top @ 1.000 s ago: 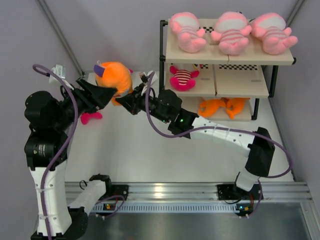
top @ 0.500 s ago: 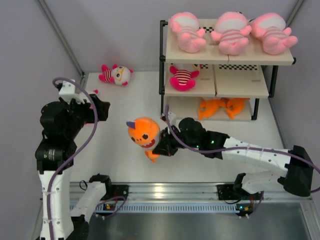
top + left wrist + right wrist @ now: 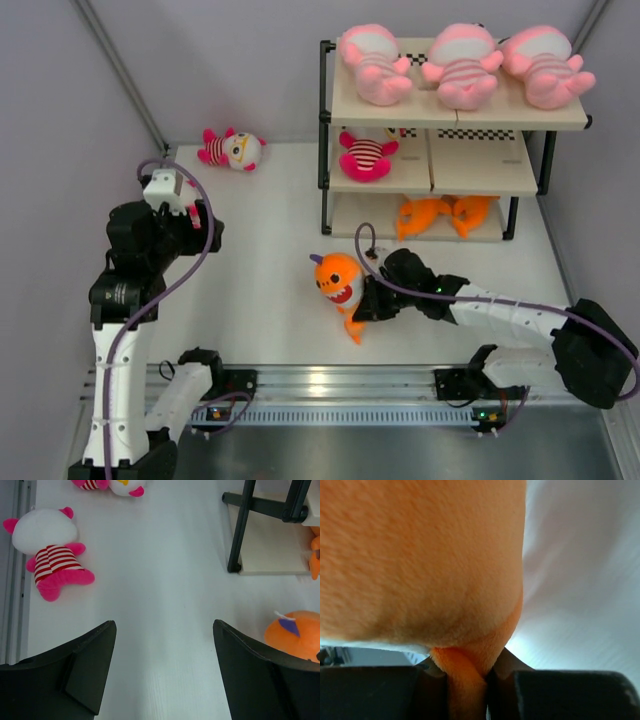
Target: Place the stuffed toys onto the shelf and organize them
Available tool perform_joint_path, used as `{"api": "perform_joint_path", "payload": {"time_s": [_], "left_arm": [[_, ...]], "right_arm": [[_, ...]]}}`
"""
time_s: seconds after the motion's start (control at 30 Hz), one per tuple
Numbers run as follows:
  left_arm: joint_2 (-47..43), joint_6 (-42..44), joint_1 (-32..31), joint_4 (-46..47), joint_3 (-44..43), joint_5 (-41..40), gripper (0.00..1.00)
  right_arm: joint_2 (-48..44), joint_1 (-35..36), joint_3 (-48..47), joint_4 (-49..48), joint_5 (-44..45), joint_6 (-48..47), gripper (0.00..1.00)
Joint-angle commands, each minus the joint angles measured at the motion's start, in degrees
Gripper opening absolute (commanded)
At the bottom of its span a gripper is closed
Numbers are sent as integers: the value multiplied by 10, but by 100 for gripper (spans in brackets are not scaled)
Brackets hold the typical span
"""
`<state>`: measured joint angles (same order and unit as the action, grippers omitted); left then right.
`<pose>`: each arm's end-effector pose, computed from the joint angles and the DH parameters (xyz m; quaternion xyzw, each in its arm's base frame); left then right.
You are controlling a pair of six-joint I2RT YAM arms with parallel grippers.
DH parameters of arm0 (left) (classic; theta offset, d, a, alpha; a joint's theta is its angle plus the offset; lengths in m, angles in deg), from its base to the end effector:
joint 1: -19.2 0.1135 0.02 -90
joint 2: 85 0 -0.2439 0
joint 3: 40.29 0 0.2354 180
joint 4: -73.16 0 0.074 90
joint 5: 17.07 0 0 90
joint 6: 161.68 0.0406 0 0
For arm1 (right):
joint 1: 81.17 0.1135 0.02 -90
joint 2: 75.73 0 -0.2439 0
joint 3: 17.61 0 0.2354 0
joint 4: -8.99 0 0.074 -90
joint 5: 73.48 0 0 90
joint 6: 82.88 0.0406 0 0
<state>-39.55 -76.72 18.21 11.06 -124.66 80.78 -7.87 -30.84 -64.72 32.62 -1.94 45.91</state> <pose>0.1369 -0.0079 0.3902 0.0082 0.8336 -0.0860 0.5456 0.1361 0.1842 0.1773 -0.1533 0.8990 0.3738 0.1689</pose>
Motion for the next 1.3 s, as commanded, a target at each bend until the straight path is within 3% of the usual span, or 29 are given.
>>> {"api": "perform_joint_path", "payload": {"time_s": [0.0, 0.2, 0.37, 0.5, 0.73, 0.83, 0.93, 1.07, 1.27], "left_arm": [[-5, 19, 2, 11, 4, -8, 84], [-24, 35, 2, 10, 3, -30, 84], [-46, 28, 2, 11, 24, -31, 84], [-57, 29, 2, 11, 38, -24, 84], [-43, 42, 2, 11, 33, -37, 84], [-47, 42, 2, 11, 34, -35, 85], [-50, 40, 2, 12, 34, -35, 85], [-50, 45, 2, 11, 28, -45, 85], [-58, 45, 2, 11, 20, -34, 85]], "right_arm": [[32, -57, -37, -13, -21, -90, 13], [98, -104, -88, 51, 42, -156, 32], [109, -110, -107, 75, 145, -132, 50], [104, -109, -104, 62, 171, -110, 55], [97, -92, -77, 35, 207, -69, 55], [92, -78, -33, -31, 191, -31, 49], [93, -78, 7, -70, 198, 22, 32], [20, -80, 48, -111, 269, 80, 0], [-75, -80, 38, -103, 323, 84, 0]]}}
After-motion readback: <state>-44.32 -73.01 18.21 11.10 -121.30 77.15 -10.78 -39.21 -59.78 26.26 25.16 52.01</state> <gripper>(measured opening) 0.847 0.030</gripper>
